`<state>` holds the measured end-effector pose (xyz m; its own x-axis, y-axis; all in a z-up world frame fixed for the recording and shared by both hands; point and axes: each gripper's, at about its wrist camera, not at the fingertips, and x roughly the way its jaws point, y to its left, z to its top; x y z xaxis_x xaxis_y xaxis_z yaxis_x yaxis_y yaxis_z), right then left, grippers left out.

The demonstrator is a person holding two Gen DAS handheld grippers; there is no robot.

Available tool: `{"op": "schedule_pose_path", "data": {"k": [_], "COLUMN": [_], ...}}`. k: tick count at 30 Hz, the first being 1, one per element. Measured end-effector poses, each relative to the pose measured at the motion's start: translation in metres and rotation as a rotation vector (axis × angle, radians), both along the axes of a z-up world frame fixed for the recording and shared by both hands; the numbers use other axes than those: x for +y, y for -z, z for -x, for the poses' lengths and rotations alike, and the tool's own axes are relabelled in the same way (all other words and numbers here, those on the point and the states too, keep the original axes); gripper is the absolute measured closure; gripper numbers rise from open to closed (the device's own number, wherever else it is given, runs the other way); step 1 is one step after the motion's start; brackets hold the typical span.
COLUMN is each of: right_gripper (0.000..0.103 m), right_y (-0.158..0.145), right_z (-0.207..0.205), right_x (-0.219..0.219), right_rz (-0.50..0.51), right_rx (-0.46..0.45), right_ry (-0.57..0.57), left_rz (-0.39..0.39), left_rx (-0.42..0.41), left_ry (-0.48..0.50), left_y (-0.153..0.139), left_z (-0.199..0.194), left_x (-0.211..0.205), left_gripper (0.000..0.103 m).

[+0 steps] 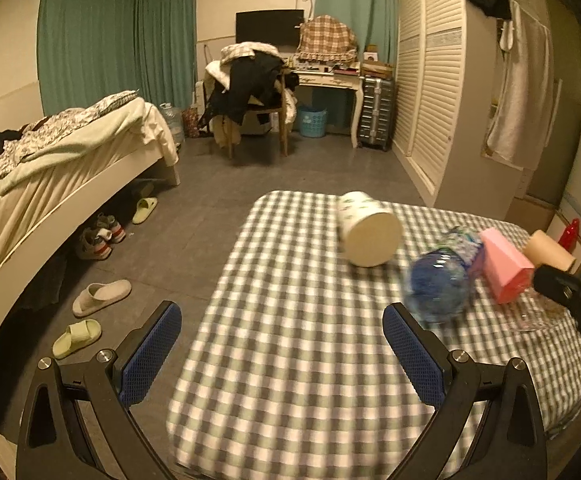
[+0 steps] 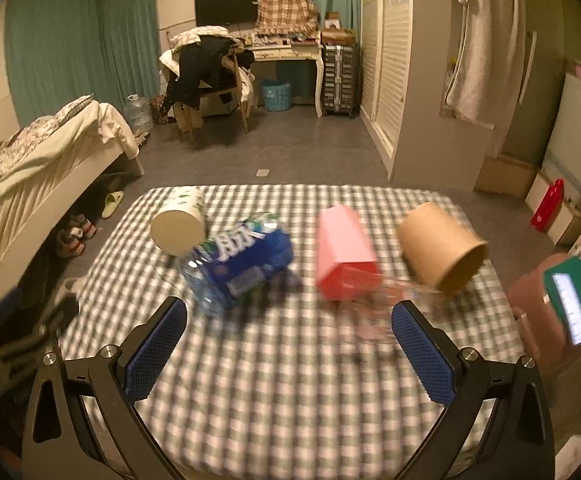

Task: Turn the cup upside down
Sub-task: 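Close the right gripper around the blue-labelled bottle lying on its side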

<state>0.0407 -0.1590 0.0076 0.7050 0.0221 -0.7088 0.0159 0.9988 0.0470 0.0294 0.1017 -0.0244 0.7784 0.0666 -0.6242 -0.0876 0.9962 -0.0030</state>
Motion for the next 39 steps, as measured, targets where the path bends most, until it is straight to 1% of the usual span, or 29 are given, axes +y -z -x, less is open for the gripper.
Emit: {"op": "schedule_pose_path", "data": {"k": [4,8,11,14,18,20,21,22,23,24,26,27,30,34,39], "right_gripper": [0.0,0.0,0.0,0.0,0.0,0.0,0.001,0.004,0.009,0.012,0.025,0.027,0.027,0.028,0.028], "right_y": [0.018,0.036,0.05,0.067,0.087,0.095,0.098,0.101,0.102,0.103,0.106,0.107,0.108,0.106,0.1], "right_z": [-0.037,-0.072,-0.093,-0.107,-0.118,-0.12,-0.12,-0.119,-0.117,-0.115,-0.109,-0.105,-0.09,-0.068,-0.028], "right_x": [0.022,0.041,0.053,0.06,0.062,0.059,0.057,0.054,0.052,0.051,0.048,0.047,0.048,0.047,0.058], "right_rz": [-0.075,-0.108,-0.088,-0.075,-0.039,-0.056,-0.064,-0.067,-0.066,-0.068,-0.08,-0.073,-0.048,-0.044,-0.038], "right_rx": [0.04,0.059,0.067,0.104,0.151,0.173,0.179,0.179,0.178,0.18,0.191,0.195,0.187,0.189,0.183], "right_ry": [0.059,0.139,0.185,0.22,0.233,0.23,0.227,0.221,0.21,0.195,0.157,0.138,0.106,0.065,-0.032], "left_rz": [0.008,0.019,0.016,0.016,0.035,0.042,0.041,0.038,0.036,0.034,0.03,0.029,0.031,0.032,0.023], "left_rx": [0.02,0.047,0.057,0.064,0.078,0.084,0.086,0.085,0.085,0.085,0.086,0.084,0.079,0.073,0.073], "left_ry": [-0.025,-0.046,-0.056,-0.057,-0.052,-0.048,-0.046,-0.044,-0.042,-0.042,-0.04,-0.041,-0.041,-0.042,-0.048], "left_y": [0.009,0.019,0.025,0.03,0.038,0.04,0.041,0.042,0.042,0.042,0.041,0.04,0.036,0.031,0.029], "left_z": [-0.011,-0.021,-0.028,-0.035,-0.04,-0.04,-0.04,-0.039,-0.039,-0.038,-0.035,-0.033,-0.026,-0.014,0.002], "left_x": [0.024,0.047,0.061,0.067,0.068,0.068,0.066,0.064,0.063,0.062,0.058,0.057,0.052,0.048,0.043], "left_gripper": [0.0,0.0,0.0,0.0,0.0,0.0,0.0,0.0,0.0,0.0,0.0,0.0,0.0,0.0,0.0]}}
